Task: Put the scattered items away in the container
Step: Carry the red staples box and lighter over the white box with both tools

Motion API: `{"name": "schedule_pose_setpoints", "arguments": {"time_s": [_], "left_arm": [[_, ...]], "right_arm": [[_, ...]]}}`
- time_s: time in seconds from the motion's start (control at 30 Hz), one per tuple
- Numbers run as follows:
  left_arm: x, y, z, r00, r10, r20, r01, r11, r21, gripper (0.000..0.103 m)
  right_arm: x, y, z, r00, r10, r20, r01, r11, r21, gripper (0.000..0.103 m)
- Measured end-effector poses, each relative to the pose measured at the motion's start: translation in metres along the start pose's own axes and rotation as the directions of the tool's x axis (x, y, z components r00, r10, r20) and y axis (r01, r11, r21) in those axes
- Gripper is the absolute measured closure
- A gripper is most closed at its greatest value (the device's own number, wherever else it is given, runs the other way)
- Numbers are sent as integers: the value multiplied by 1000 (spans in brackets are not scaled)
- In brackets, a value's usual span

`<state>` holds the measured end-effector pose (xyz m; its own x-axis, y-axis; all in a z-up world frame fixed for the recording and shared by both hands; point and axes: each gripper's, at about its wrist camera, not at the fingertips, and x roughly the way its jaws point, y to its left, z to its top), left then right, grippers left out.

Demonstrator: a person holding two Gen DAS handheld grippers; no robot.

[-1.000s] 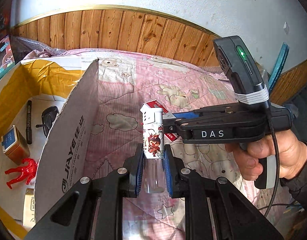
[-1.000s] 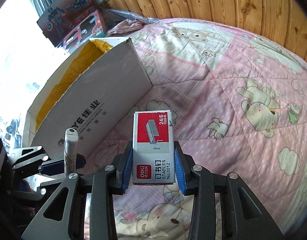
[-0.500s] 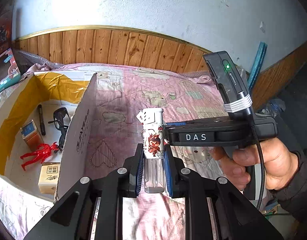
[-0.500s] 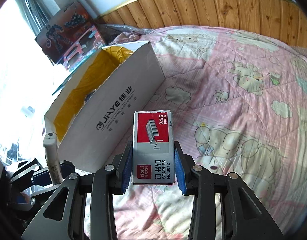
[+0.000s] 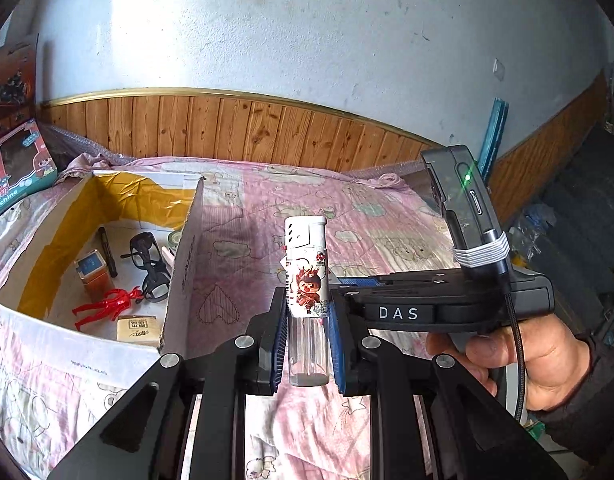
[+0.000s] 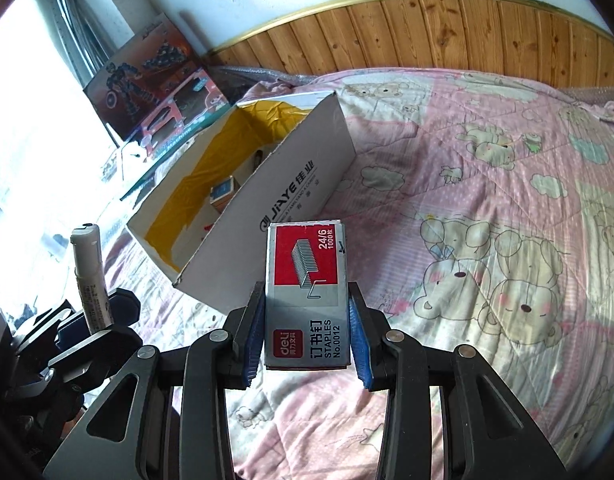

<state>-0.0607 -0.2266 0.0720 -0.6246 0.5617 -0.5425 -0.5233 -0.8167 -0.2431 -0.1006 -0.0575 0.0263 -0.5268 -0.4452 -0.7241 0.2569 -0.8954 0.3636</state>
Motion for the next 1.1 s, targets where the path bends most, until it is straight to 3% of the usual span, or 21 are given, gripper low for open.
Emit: {"name": "schedule_pose_setpoints", "arguments": {"time_s": [0.5,1.1], "left_arm": [[-65,34,-18,997,20,78,-16,999,-49,83],[-99,109,3,982,114,149,-89,981,-171,83]], "right_arm": [[-23,71,-4,998,15,59,-10,997,-80,64],[-5,120,34,997,55,57,-44,984,-173,64]]}}
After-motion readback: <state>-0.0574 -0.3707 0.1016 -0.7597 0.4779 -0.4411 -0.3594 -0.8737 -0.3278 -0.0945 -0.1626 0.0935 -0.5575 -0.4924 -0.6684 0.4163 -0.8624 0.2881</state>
